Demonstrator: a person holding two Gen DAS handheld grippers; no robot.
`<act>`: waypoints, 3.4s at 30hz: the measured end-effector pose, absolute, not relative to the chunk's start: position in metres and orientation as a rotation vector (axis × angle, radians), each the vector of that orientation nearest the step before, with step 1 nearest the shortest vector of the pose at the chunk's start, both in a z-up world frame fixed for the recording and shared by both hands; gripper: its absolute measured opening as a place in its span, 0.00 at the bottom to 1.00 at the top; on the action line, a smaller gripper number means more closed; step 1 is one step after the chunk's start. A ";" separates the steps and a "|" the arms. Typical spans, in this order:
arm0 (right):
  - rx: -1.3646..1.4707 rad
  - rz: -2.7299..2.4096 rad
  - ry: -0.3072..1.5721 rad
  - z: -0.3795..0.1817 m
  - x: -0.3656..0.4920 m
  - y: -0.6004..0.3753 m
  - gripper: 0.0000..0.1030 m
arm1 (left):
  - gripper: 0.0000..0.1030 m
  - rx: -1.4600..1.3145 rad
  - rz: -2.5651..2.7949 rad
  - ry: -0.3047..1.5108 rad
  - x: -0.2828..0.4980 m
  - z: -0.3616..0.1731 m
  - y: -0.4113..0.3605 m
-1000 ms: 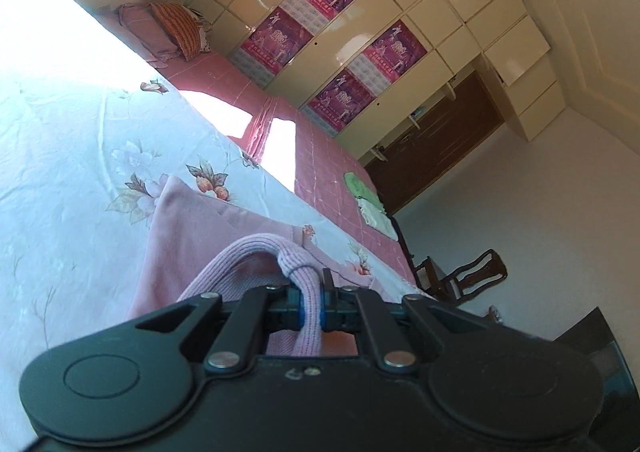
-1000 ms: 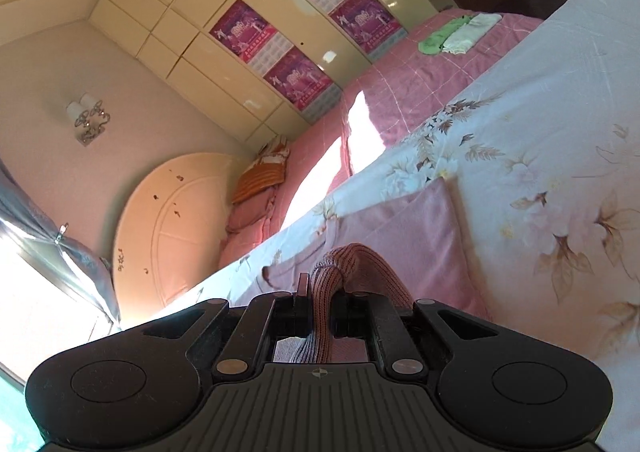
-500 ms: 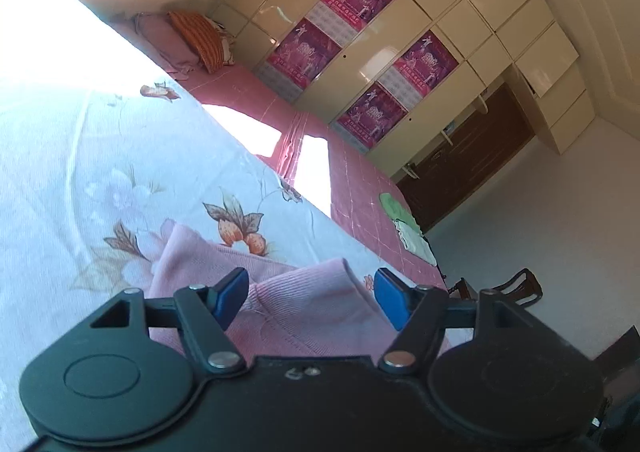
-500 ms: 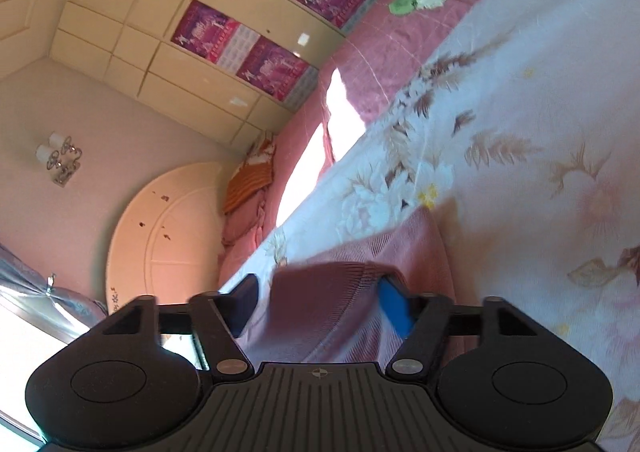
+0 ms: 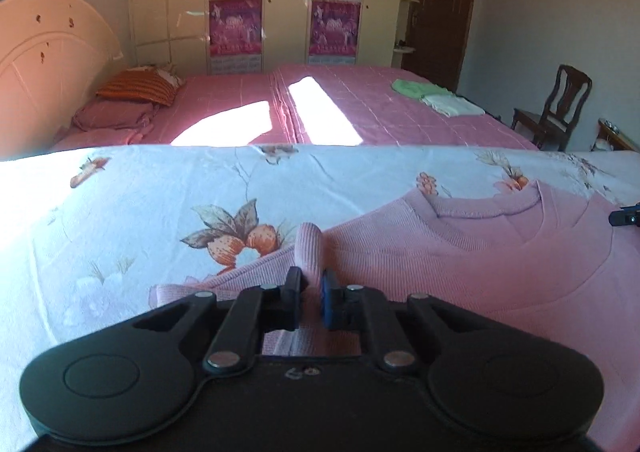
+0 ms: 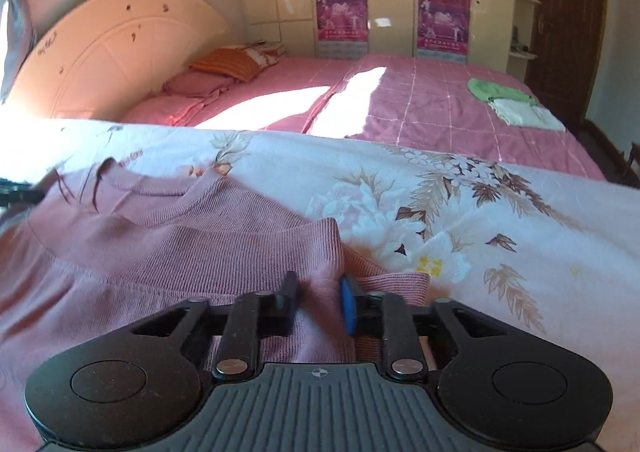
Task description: Fold small clothes
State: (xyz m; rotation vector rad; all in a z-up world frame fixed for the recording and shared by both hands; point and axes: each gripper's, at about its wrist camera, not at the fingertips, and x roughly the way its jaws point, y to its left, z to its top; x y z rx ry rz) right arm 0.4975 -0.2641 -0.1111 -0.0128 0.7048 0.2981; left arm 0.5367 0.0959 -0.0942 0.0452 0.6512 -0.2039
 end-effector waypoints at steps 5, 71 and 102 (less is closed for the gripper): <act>-0.015 0.214 0.497 -0.092 0.479 -0.264 0.08 | 0.09 -0.031 -0.093 0.481 0.513 -0.080 0.106; -0.009 0.266 0.665 -0.094 0.315 -0.163 0.39 | 0.67 0.041 -0.251 0.586 0.341 -0.076 -0.004; 0.001 0.027 0.780 -0.114 0.307 -0.217 0.39 | 0.69 0.026 -0.031 0.759 0.345 -0.104 0.058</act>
